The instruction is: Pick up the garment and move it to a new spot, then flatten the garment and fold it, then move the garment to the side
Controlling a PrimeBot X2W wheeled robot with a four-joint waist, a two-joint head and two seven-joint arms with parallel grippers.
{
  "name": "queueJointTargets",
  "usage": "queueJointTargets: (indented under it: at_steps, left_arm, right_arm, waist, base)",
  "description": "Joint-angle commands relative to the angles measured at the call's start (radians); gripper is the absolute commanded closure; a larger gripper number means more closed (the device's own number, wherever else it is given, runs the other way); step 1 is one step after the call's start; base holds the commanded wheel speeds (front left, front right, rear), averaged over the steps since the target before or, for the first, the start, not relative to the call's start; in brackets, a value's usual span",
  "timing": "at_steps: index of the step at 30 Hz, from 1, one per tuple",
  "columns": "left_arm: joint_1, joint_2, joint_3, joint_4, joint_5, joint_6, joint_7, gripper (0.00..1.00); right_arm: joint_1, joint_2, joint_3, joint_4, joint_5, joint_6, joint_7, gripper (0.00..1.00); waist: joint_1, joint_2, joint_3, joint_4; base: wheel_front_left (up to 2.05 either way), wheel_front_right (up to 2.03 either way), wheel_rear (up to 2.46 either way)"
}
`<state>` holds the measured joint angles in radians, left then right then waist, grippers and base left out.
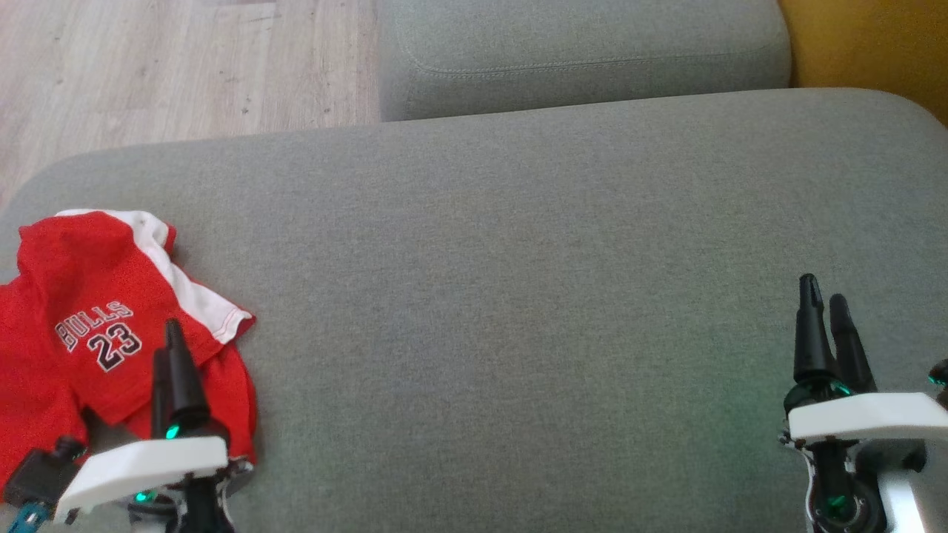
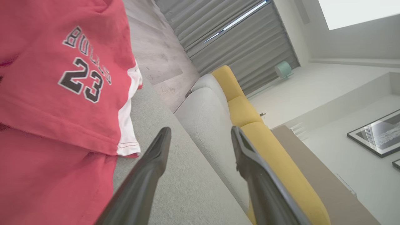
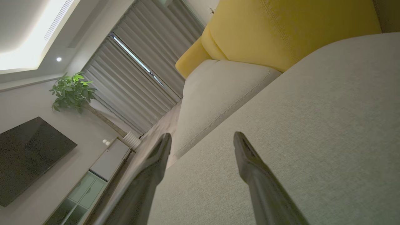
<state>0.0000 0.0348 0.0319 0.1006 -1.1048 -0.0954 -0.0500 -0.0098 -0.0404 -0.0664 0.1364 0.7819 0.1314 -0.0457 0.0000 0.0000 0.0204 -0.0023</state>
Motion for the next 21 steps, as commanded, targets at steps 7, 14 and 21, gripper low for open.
queueJointTargets:
  at_steps: [7, 14, 21]
  left_arm:
    - [-0.031, 0.01, -0.037, -0.059, 0.144, 0.012, -0.029, 0.0]
    - [-0.036, 0.01, -0.077, -0.065, 0.293, 0.031, -0.05, 0.0]
    - [-0.041, 0.011, -0.129, -0.073, 0.461, 0.051, -0.073, 0.0]
  right_arm:
    - [-0.045, -0.006, 0.025, -0.066, -0.122, 0.0, -0.033, 0.0]
    - [-0.043, -0.006, 0.04, -0.088, -0.217, 0.0, -0.053, 0.0]
    - [-0.035, -0.007, 0.065, -0.102, -0.354, 0.0, -0.077, 0.0]
  waist:
    - [0.0, 0.0, 0.003, -0.003]
    - [0.0, 0.0, 0.009, -0.005]
    - [0.0, 0.0, 0.013, -0.005]
  base:
    - [0.0, 0.0, 0.0]
    - [0.0, 0.0, 0.0]
    - [0.0, 0.0, 0.0]
